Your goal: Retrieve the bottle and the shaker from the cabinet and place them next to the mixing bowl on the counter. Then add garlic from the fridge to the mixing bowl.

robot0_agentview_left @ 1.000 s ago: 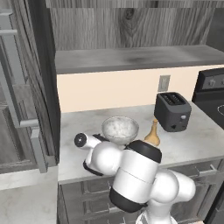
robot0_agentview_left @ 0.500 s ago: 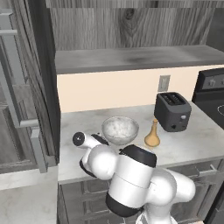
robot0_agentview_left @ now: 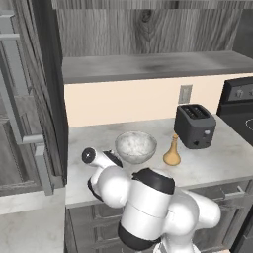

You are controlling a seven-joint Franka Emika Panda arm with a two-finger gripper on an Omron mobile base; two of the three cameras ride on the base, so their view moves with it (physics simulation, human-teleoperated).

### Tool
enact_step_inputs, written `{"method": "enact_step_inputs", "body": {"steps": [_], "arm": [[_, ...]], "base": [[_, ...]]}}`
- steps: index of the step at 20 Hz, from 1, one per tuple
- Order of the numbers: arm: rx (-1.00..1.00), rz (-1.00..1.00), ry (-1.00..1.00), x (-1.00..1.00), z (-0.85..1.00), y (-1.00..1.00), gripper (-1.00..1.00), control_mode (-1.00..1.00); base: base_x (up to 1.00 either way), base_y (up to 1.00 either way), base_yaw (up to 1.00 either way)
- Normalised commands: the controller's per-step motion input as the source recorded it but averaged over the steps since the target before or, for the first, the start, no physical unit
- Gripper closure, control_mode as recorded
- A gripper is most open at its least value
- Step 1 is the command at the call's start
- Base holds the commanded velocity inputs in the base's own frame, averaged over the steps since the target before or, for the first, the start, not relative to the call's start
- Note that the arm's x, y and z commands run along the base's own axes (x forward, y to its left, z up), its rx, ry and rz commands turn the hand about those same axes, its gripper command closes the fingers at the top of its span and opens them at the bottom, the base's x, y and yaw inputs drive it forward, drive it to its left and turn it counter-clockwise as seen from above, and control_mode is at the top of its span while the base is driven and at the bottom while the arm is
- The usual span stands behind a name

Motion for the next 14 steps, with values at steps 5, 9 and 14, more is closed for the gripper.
{"method": "enact_step_inputs", "body": {"steps": [5,9,14], "arm": [[0.0,0.0,0.03,0.0,-0.1,0.0,-1.0,-1.0],[0.0,0.0,0.01,0.0,-0.07,0.0,-1.0,-1.0],[0.0,0.0,0.0,-0.14,0.25,0.0,-1.0,-1.0]], "base": [[0.0,0.0,0.0],[0.0,0.0,0.0],[0.0,0.0,0.0]]}}
